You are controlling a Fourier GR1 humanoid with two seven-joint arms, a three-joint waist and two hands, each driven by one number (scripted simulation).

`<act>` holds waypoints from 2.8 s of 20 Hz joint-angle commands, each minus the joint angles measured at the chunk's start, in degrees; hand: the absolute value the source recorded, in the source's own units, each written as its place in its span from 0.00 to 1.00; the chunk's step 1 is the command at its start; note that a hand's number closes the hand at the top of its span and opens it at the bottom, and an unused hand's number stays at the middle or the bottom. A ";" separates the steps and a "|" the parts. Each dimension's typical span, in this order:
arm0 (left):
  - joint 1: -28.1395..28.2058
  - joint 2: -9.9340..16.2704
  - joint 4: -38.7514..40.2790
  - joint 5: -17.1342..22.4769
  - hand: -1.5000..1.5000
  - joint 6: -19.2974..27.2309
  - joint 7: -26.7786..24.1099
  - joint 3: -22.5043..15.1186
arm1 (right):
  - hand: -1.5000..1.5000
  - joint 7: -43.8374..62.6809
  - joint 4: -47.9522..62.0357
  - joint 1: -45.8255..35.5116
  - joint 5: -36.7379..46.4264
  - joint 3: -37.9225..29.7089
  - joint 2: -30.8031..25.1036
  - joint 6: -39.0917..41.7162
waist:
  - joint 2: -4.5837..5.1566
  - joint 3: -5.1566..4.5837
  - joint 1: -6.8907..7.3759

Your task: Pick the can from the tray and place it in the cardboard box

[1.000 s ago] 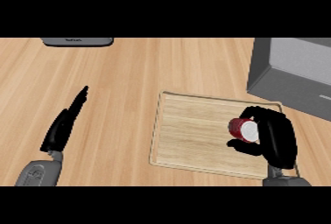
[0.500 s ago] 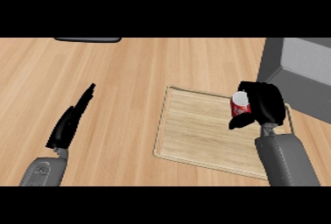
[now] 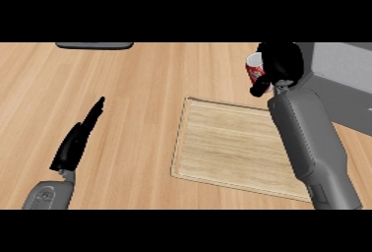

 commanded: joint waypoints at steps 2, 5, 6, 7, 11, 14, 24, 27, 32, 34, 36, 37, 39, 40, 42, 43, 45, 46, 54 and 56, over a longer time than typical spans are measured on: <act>0.79 0.28 0.21 0.29 0.50 0.11 -0.68 0.98 | 1.00 4.31 -4.58 -3.98 2.48 -0.40 -3.94 1.63 | -0.42 0.03 -1.58; 0.77 -0.59 0.04 -0.25 0.50 0.85 -0.36 0.57 | 1.00 9.67 -9.48 -5.70 4.14 -0.09 -3.85 4.95 | -0.51 0.03 -1.66; -0.42 -0.25 0.35 -0.54 0.50 0.60 1.27 0.73 | 1.00 11.51 -11.09 -5.57 3.91 -0.17 -2.94 6.58 | -0.47 0.04 -1.69; 4.75 -0.60 -4.05 -0.78 0.50 0.59 0.47 -0.69 | 1.00 9.85 -10.61 -6.87 2.79 -3.47 -7.69 7.22 | -0.62 0.07 -1.29; 0.67 1.35 -0.72 -0.44 0.50 -0.05 0.19 1.77 | 1.00 14.29 -13.08 -9.63 3.78 -4.31 -9.11 12.13 | -0.36 0.04 -1.38; 0.91 -0.08 1.00 -0.64 0.50 0.43 -1.51 1.22 | 1.00 15.67 -14.89 -8.17 2.32 -6.91 -9.61 9.26 | -0.30 0.05 -1.45; -0.49 -0.53 -0.45 -1.21 0.50 0.30 1.62 1.23 | 1.00 8.56 -9.36 -2.71 -2.01 -14.48 -21.70 8.00 | -0.23 0.07 -1.34; 0.87 1.43 0.17 0.03 0.50 -1.72 -1.05 2.48 | 1.00 5.46 0.67 -3.52 -2.25 -17.06 -25.26 3.46 | 0.05 0.08 -0.66; -0.57 0.37 -0.19 0.53 0.50 -1.65 0.73 2.44 | 1.00 4.90 9.23 -4.81 -8.32 -23.21 -26.38 8.33 | 0.12 0.12 -0.63; 0.37 -0.33 -0.17 -0.85 0.50 -0.44 -0.21 1.47 | 0.00 4.75 11.92 -3.06 -10.43 -25.18 -25.36 8.59 | 0.09 0.13 -0.76; -0.16 0.40 -1.22 -0.61 0.50 -1.61 1.68 1.51 | 0.00 1.24 15.62 -2.31 -11.41 -24.98 -25.45 7.67 | 0.11 0.14 -0.46; -0.37 0.33 -1.29 -1.07 0.50 -0.90 0.88 1.51 | 0.00 -3.51 19.22 -5.16 -12.81 -25.64 -29.43 10.74 | 0.32 0.16 0.05; -1.10 -2.44 1.55 -2.60 0.50 1.33 -0.95 -0.05 | 0.00 -6.72 19.80 -4.19 -13.94 -25.73 -26.15 2.97 | 0.30 0.13 -0.34; -1.98 0.72 2.23 0.24 0.50 -2.02 -0.57 2.82 | 0.00 -8.94 20.07 -2.02 -14.68 -26.84 -24.94 -2.25 | 0.39 0.16 -0.23; 0.01 0.18 0.04 -0.32 0.50 -1.42 -0.54 1.97 | 0.00 -12.73 18.28 -2.76 -17.98 -29.82 -25.10 -6.27 | 0.23 0.22 0.02; -2.60 -0.94 2.19 -1.76 0.50 0.20 0.81 1.41 | 0.00 -14.61 17.85 -2.94 -20.61 -32.09 -24.34 -8.05 | 0.38 0.25 -0.66; -0.38 0.68 1.26 -0.04 0.50 -1.21 -3.12 2.78 | 0.00 -17.11 17.44 -4.87 -24.57 -35.41 -25.09 -9.16 | 0.17 0.23 -0.15; -1.57 -0.11 1.79 -0.65 0.50 -1.11 -0.38 2.01 | 0.00 -18.67 17.06 -4.70 -25.92 -36.32 -23.33 -12.18 | 0.22 0.25 -0.37; 0.28 -0.70 1.60 -0.72 0.50 -0.66 -2.52 1.92 | 0.00 -24.70 25.77 -6.57 -37.72 -46.94 -27.99 -15.07 | 0.37 0.19 -0.07; 1.05 -1.39 -1.87 -2.14 0.50 0.28 -0.15 0.43 | 0.00 -29.27 26.12 -3.68 -41.21 -50.92 -29.33 -17.31 | 0.35 0.30 0.03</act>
